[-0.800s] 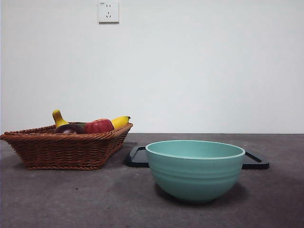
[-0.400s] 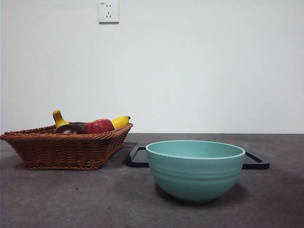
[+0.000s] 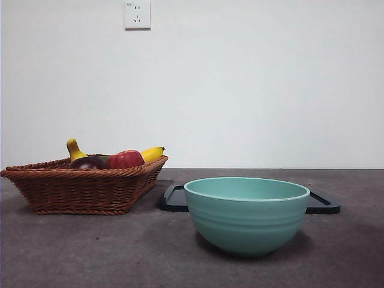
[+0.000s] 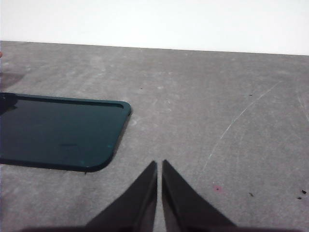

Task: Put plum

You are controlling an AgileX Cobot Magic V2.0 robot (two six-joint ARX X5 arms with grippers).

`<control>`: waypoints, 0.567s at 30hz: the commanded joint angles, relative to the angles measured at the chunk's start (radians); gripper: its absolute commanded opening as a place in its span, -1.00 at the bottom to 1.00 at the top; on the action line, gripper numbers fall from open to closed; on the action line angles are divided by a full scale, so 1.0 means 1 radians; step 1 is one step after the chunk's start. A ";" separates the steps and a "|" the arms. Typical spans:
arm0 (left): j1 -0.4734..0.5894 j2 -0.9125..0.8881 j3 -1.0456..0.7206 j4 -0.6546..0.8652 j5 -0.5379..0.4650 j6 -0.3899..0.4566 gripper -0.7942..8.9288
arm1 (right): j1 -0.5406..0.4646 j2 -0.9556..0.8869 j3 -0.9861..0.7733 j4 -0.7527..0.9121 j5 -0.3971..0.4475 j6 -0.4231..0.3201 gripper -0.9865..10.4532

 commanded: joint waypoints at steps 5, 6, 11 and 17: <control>0.001 -0.003 -0.021 -0.008 0.000 -0.002 -0.82 | 0.002 -0.003 -0.006 0.010 -0.002 0.007 -0.82; 0.002 -0.003 -0.021 -0.008 0.001 -0.002 -0.82 | 0.002 -0.003 -0.005 0.010 -0.002 0.007 -0.82; 0.001 -0.003 -0.021 -0.007 0.000 -0.002 -0.82 | 0.002 -0.003 -0.005 0.009 -0.002 0.007 -0.82; 0.001 -0.003 -0.021 -0.007 0.000 -0.002 -0.82 | 0.002 -0.003 -0.005 0.009 -0.002 0.007 -0.82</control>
